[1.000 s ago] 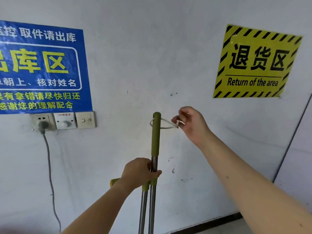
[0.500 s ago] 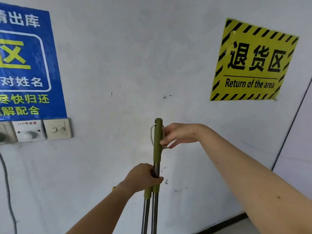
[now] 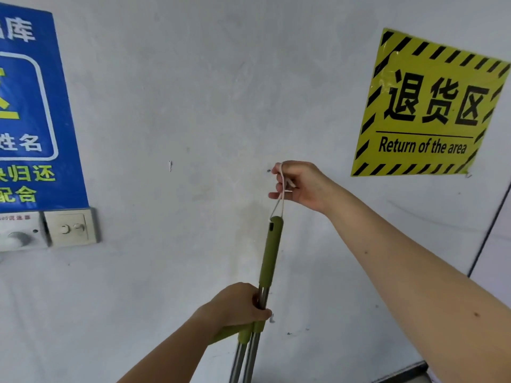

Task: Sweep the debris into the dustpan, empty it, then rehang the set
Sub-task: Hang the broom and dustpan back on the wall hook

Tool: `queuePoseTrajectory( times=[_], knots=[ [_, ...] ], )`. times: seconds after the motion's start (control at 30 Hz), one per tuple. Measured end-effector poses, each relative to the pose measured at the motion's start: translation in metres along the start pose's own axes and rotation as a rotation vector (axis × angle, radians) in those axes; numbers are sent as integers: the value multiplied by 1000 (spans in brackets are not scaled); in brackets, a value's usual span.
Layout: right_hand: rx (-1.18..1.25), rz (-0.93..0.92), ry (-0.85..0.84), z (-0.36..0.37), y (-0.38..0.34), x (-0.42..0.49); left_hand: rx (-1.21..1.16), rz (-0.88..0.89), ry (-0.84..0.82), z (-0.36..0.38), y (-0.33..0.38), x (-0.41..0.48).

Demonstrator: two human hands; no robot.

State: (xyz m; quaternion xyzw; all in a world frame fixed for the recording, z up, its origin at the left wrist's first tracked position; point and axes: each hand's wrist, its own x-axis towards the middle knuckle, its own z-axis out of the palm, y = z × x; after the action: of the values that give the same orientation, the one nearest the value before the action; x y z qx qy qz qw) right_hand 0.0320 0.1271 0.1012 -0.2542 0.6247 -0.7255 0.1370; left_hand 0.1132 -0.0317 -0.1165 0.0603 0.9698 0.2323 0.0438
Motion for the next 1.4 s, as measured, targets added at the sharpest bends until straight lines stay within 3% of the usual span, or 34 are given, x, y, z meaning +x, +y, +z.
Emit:
queuePoseTrajectory(
  times=[0.17,0.27,0.43,0.53,0.77,0.9,1.03,1.23,1.4],
  knots=[
    [-255,-61,-49,-4,-7,15,86,-32,-85,-21,3,21],
    [-331,-53,-69,-8,-2,26,-139,4,-74,-53,15,31],
    [-449,-66,-65,-15,6,49,-743,135,287,-116,57,46],
    [-494,-103,-81,-23,10,62,-929,200,479,-143,77,57],
    [-438,-223,-294,-60,22,81,-993,213,254,-144,79,75],
    [-412,-250,-301,-77,26,91,-1148,186,148,-139,78,85],
    [-335,-190,-260,-91,23,97,-1179,159,260,-136,82,100],
    [-154,-125,-331,-110,29,101,-974,113,589,-147,93,118],
    [77,138,-465,-123,21,106,-941,58,769,-160,102,140]
  ],
)
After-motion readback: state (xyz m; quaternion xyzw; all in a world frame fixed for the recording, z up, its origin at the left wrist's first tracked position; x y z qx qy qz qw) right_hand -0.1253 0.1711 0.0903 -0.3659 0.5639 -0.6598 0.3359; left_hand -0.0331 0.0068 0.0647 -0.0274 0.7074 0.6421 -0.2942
